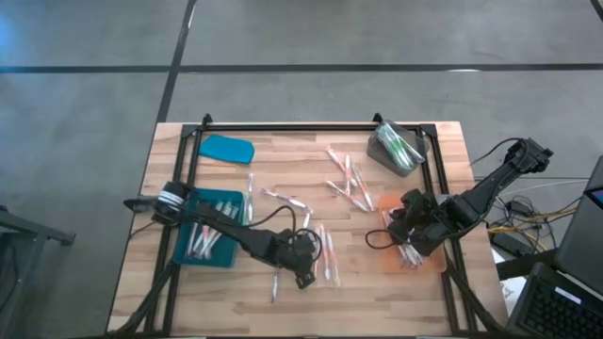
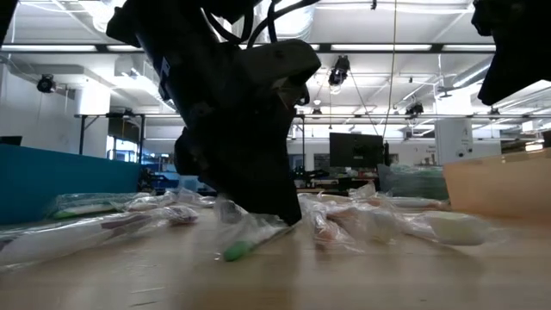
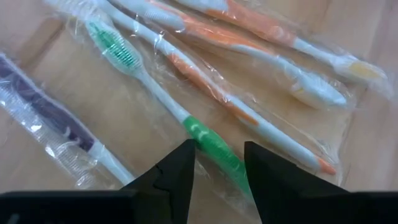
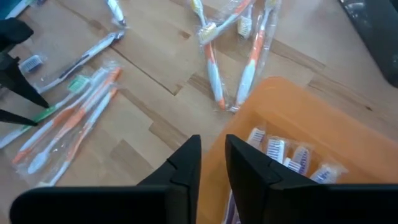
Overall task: Pick & Place Toothbrushes
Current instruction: Put the green toothbrush into the black bin
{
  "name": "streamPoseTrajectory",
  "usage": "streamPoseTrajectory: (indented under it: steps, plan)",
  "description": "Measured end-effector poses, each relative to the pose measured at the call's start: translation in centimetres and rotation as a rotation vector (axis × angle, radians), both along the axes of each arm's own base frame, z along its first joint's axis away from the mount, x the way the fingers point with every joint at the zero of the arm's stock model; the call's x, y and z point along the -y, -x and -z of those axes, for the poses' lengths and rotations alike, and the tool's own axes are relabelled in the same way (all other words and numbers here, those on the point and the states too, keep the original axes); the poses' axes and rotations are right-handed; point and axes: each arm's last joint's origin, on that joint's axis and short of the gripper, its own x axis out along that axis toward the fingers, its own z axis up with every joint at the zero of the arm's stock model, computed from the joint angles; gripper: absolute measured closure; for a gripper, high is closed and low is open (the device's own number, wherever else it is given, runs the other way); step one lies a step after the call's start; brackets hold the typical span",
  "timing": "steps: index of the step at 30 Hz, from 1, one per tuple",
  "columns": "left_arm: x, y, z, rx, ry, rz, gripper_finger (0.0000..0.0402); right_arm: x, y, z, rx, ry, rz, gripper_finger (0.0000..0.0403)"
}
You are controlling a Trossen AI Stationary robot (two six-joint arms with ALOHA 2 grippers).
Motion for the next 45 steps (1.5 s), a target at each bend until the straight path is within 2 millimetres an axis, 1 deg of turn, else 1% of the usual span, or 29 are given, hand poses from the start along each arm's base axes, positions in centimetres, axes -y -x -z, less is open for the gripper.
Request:
streamPoseTrajectory:
  steps: [2, 6, 16, 19, 23, 30, 36, 41, 45]
  plan:
    - [0.0, 0.0, 0.5, -0.011, -0.003, -0.004, 0.0256, 0.0, 0.0, 0.0, 0.002, 0.000, -0.001, 0.0328]
    - [0.0, 0.0, 0.5, -0.014, -0.009, -0.010, 0.0271, -0.1, -0.1, 0.0, 0.004, -0.001, -0.004, 0.0321]
    - [-0.2, 0.1, 0.5, -0.007, -0.046, -0.036, 0.0360, -0.1, -0.2, 0.0, 0.010, -0.006, -0.004, 0.0309]
    - [-0.3, 0.1, 0.5, -0.003, -0.052, -0.041, 0.0380, -0.1, -0.2, 0.0, 0.012, -0.007, -0.004, 0.0315]
    - [-0.3, 0.1, 0.0, 0.019, -0.063, -0.040, 0.0397, -0.1, -0.2, 0.0, 0.012, -0.007, -0.004, 0.0331]
    - [-0.5, 0.4, -1.5, 0.045, -0.103, -0.004, 0.0400, -0.2, -0.2, 0.0, 0.011, -0.006, -0.012, 0.0357]
    - [-0.6, 0.6, -2.7, 0.080, -0.129, 0.023, 0.0400, -0.2, -0.3, 0.0, 0.015, -0.006, -0.025, 0.0370]
    - [-0.7, 0.5, -3.1, 0.101, -0.163, 0.023, 0.0401, -0.4, -0.6, -0.1, 0.025, 0.006, -0.074, 0.0366]
    - [-0.9, 0.5, -3.5, 0.118, -0.188, 0.019, 0.0401, -1.2, -1.6, 0.3, 0.071, 0.063, -0.155, 0.0355]
